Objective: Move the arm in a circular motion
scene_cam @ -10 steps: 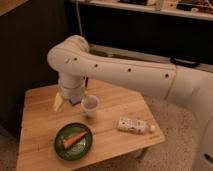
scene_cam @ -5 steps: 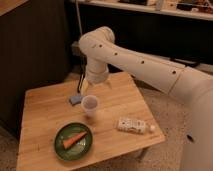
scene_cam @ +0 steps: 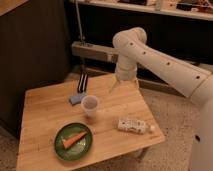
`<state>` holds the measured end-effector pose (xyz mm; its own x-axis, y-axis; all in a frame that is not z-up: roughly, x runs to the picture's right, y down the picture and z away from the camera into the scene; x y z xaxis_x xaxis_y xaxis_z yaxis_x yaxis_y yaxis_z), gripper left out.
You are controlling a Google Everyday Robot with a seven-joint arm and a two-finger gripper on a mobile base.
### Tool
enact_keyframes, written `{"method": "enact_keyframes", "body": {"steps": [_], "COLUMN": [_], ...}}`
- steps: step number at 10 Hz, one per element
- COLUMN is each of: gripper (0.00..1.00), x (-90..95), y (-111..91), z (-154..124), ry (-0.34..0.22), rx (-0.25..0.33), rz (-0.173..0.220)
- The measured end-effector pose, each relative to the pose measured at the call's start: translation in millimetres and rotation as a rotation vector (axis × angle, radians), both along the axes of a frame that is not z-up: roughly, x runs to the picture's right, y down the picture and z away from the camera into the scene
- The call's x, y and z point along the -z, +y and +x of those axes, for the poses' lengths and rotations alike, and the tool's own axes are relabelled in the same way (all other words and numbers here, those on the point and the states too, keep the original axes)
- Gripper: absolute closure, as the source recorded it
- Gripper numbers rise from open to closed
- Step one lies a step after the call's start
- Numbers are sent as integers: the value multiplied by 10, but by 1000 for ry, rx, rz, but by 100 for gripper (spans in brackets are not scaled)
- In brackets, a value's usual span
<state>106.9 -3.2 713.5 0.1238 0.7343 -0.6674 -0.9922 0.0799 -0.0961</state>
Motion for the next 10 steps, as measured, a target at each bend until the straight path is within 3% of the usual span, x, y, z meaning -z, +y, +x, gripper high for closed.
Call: {"method": "enact_keyframes", "body": {"steps": [5,8,10], "gripper": [20,20,20], "x": [118,374,722], "y": [312,654,1057], "z": [402,550,548], "ry": [87,147,187], "rx": [-75,-115,-125], "rz": [-10,-4,-6]}}
